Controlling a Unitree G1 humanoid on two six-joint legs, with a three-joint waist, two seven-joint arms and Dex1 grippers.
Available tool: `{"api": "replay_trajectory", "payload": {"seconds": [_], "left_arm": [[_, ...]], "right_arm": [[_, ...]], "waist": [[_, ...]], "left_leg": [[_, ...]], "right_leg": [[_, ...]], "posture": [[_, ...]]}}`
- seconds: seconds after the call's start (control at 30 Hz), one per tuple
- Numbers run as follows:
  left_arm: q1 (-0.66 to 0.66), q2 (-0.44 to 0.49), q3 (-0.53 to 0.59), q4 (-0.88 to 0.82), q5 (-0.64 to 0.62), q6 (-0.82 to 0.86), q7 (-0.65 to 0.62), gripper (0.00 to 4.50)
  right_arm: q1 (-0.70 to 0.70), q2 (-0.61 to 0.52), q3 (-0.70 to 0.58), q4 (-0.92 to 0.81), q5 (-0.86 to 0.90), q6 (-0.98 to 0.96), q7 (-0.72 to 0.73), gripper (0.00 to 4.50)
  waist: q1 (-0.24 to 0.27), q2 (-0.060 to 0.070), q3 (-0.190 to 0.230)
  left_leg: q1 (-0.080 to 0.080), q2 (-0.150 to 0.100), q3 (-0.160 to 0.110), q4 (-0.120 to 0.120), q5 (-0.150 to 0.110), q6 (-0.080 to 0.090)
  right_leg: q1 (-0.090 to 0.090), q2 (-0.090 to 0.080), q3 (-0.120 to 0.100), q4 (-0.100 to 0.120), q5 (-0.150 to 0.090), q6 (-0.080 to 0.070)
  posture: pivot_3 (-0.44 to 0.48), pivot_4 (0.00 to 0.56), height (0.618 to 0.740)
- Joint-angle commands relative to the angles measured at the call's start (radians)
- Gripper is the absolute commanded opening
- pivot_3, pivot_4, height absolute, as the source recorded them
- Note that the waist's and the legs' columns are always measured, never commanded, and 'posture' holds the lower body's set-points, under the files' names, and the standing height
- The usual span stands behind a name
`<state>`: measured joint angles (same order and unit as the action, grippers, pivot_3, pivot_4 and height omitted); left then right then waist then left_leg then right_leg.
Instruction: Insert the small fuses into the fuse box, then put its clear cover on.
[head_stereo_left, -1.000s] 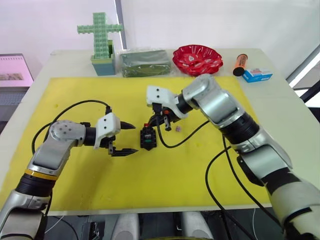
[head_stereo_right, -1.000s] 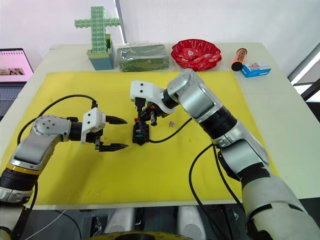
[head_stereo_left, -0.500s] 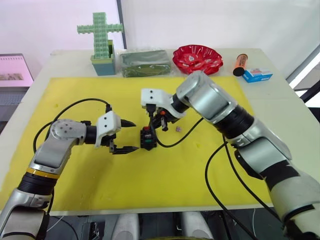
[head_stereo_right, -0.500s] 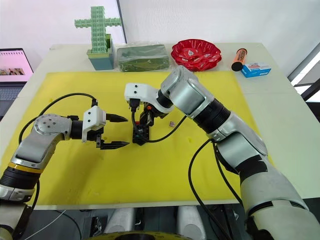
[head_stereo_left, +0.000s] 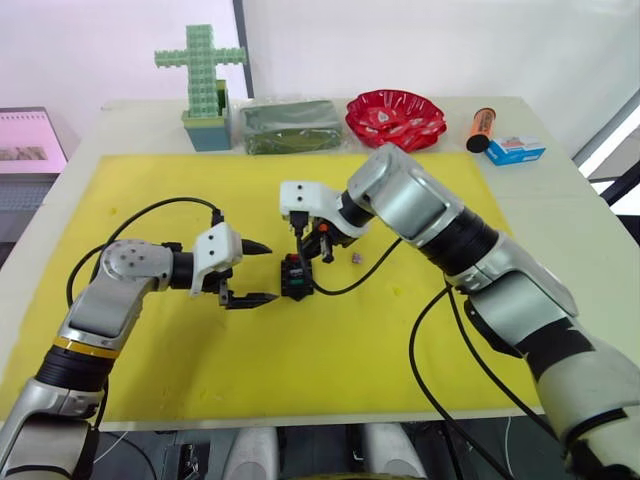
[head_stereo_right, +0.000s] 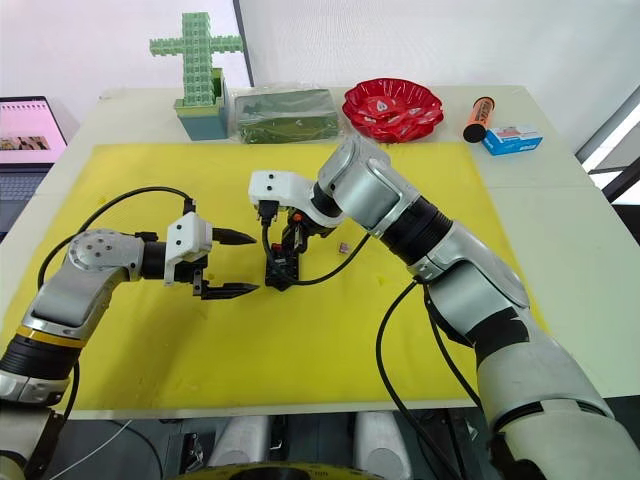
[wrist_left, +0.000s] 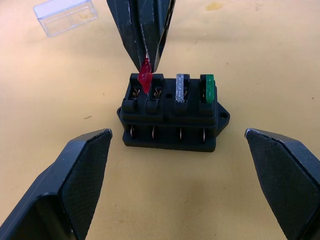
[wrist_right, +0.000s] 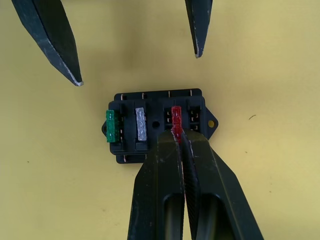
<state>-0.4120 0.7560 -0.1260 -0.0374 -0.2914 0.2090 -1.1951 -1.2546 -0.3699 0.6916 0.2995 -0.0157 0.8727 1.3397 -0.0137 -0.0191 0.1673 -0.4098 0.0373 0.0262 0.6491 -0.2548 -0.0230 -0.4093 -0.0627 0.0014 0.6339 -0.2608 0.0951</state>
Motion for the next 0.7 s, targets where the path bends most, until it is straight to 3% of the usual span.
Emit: {"api": "replay_trajectory", "payload": {"seconds": [0.03,0.7], "left_arm": [[0.001,0.002,0.023,-0.029,-0.005,-0.007,0.005,4.5],[0.016,0.005,0.022,-0.032,0.001,-0.016,0.005,4.5]], "right_arm": [[-0.02,0.008,-0.005,-0.015,-0.009,-0.015,-0.002,0.02],[-0.023,0.016,0.002,-0.024,-0.007,0.001,0.022,0.02]], "waist": [[0.0,0.0,0.0],[0.0,0.0,0.0]], "left_leg": [[0.0,0.0,0.0,0.0,0.0,0.0],[0.0,0.0,0.0,0.0,0.0,0.0]], "right_leg": [[0.0,0.0,0.0,0.0,0.0,0.0],[0.0,0.0,0.0,0.0,0.0,0.0]], "posture": [[0.0,0.15,0.74],[0.0,0.15,0.74]]}}
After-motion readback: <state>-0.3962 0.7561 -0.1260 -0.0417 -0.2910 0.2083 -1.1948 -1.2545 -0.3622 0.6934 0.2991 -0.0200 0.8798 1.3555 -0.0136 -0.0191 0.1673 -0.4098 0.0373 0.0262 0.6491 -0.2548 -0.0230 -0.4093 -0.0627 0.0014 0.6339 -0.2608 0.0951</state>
